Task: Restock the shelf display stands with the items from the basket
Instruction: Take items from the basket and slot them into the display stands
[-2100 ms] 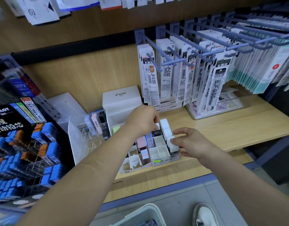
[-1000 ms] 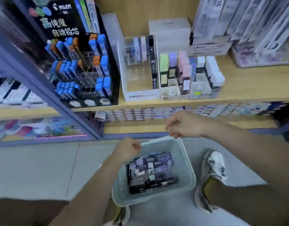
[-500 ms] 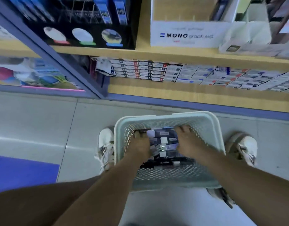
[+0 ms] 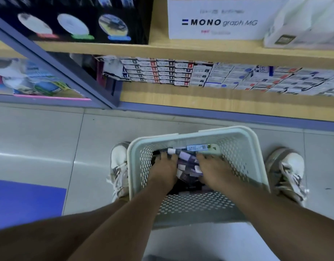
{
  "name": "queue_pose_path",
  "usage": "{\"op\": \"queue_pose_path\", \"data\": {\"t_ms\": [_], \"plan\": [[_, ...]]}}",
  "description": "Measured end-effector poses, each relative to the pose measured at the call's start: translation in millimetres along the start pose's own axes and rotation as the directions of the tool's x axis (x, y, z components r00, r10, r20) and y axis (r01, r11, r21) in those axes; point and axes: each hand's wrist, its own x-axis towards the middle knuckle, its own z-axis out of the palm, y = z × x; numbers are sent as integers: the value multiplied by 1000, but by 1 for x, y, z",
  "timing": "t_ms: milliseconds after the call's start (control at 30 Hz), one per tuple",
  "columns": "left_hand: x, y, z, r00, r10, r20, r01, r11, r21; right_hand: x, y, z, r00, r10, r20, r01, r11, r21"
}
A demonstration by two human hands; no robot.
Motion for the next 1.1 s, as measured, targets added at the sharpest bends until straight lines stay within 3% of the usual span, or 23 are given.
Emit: {"op": "queue_pose_path", "data": {"t_ms": [133, 300, 500, 567, 767, 833, 967, 1033, 1100], "plan": [[1, -4, -6, 1000, 21, 0, -21, 987, -159, 0, -2, 2, 997, 11, 82, -30, 971, 236], [3, -1, -35, 1000, 7, -24, -16, 926, -378, 3, 4, -21, 972, 52, 231, -180, 794, 581], [-17, -11, -57, 998, -57, -12, 43, 866, -498, -19, 11, -35, 924, 107, 366, -378, 386, 841], [-27, -12, -70, 998, -58, -13, 44, 862, -504, -26, 12, -37, 940, 110, 324, -340, 401, 851], [-62, -12, -100, 999, 33, 12, -29, 960, -278, -61, 2, -58, 980, 164, 112, -179, 494, 851], [-72, -10, -107, 999, 45, 19, -39, 971, -237, -72, -3, -65, 980, 194, 45, -135, 483, 865], [-93, -5, -119, 998, 61, 12, -57, 967, -246, -100, -14, -78, 949, 315, -6, -75, 244, 967], [-103, -1, -124, 997, 82, -3, -80, 964, -252, -108, -20, -79, 937, 349, 25, -78, 139, 987], [-112, 3, -130, 993, 120, -20, -121, 976, -180, -115, -26, -85, 937, 337, 95, -88, -36, 995]]}}
